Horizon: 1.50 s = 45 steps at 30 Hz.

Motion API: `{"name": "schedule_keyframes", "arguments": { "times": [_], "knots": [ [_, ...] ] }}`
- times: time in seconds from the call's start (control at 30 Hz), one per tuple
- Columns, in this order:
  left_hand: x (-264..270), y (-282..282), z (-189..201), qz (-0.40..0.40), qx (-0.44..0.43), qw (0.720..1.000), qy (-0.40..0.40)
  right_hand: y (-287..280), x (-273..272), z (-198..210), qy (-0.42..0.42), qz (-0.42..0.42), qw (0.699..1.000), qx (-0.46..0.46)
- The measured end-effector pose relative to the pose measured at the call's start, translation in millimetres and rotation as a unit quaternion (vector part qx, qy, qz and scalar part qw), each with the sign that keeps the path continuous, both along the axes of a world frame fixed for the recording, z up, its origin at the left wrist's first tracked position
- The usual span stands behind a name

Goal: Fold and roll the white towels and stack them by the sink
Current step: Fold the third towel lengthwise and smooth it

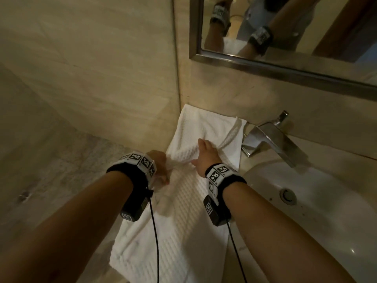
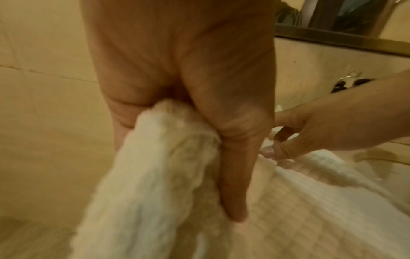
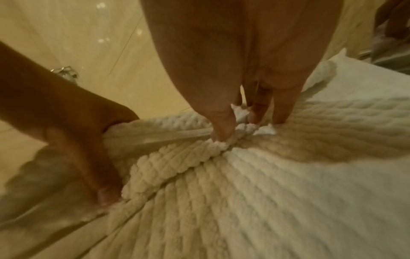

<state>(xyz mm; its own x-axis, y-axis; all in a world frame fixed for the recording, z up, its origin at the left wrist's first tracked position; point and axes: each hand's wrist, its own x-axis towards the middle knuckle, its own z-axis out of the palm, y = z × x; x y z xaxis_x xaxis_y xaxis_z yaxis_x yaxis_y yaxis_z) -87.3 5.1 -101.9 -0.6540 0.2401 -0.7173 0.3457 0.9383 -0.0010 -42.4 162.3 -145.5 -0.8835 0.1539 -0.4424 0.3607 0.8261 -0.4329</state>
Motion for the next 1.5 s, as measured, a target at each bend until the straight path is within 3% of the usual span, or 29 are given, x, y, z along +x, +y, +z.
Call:
{"name": "schedule_keyframes", "arguments": {
  "times": [0.2,0.4,0.57,0.67,0.77,0.87,0.97,1.13,1.2,1.27,1.33,1.5],
  "knots": [
    [26,9,5,-0.036,0.008,0.999,0.023,10,14,-5,-0.028,0.021,0.999,0.005],
    [36,-7,21,-0.067,-0.111,0.987,-0.09,4,17,3,-0.035,0.004,0.999,0.002],
    [37,-45,6,-0.107,-0.131,0.985,-0.026,-1,20,-3,-0.015,-0.014,1.0,0.009],
    [52,-52,12,-0.09,-0.084,0.992,-0.03,-4,26,-3,0.011,-0.059,0.997,-0.038],
    [62,-52,15,-0.073,-0.024,0.996,-0.033,-15,41,2,0.055,-0.159,0.98,-0.106],
    [71,-48,13,-0.064,0.025,0.996,-0.052,-34,56,8,0.122,-0.28,0.94,-0.15],
    [86,-42,18,-0.083,0.05,0.994,-0.058,-55,68,14,0.102,-0.374,0.905,-0.173],
    [111,-39,20,-0.113,0.083,0.99,-0.033,-90,100,17,-0.07,-0.371,0.861,-0.341],
    [117,-40,16,-0.123,0.094,0.986,-0.061,-96,110,18,-0.097,-0.369,0.852,-0.357],
    [125,-44,16,-0.115,0.091,0.984,-0.098,-94,119,18,-0.08,-0.373,0.874,-0.302],
    [131,-52,16,-0.151,0.056,0.985,-0.061,-88,131,15,-0.051,-0.367,0.885,-0.281],
    [141,-80,10,-0.219,0.02,0.973,0.069,-84,157,-1,0.005,-0.406,0.852,-0.331]
  ]
}}
